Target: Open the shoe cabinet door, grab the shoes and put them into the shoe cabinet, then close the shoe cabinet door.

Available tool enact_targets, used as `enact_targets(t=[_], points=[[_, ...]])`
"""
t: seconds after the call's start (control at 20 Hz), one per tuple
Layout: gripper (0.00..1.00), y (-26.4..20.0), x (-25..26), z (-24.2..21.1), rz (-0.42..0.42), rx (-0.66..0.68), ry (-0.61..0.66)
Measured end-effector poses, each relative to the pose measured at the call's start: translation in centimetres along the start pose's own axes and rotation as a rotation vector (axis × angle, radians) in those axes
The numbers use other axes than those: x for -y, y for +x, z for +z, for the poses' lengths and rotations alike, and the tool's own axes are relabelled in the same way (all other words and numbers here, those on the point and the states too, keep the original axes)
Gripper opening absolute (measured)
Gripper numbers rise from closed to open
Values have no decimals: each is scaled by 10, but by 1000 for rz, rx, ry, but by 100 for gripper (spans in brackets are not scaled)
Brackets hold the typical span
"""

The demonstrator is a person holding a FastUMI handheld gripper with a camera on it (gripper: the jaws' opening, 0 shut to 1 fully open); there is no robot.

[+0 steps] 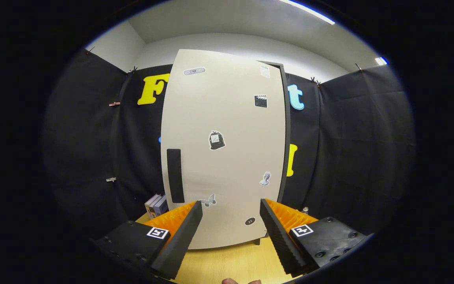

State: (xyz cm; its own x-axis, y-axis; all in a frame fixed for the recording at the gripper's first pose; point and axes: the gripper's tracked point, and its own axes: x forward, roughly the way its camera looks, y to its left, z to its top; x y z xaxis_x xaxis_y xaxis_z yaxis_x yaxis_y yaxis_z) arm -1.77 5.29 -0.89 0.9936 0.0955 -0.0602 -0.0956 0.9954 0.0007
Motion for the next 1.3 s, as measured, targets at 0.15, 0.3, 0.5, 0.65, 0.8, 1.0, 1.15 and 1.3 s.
enact_targets(t=[0.15,0.3,0.5,0.65,0.8,1.0,1.15,1.3], points=[[96,-1,5,4,-10,13,-2],[96,-3,7,5,-13,16,-5],[97,-3,10,3,-13,15,-10],[97,-3,11,2,-12,12,-5],[97,0,10,-1,-8,4,-2],[96,2,11,-1,0,6,-17],[96,3,11,0,4,11,-15],[97,5,11,-2,8,7,-13]])
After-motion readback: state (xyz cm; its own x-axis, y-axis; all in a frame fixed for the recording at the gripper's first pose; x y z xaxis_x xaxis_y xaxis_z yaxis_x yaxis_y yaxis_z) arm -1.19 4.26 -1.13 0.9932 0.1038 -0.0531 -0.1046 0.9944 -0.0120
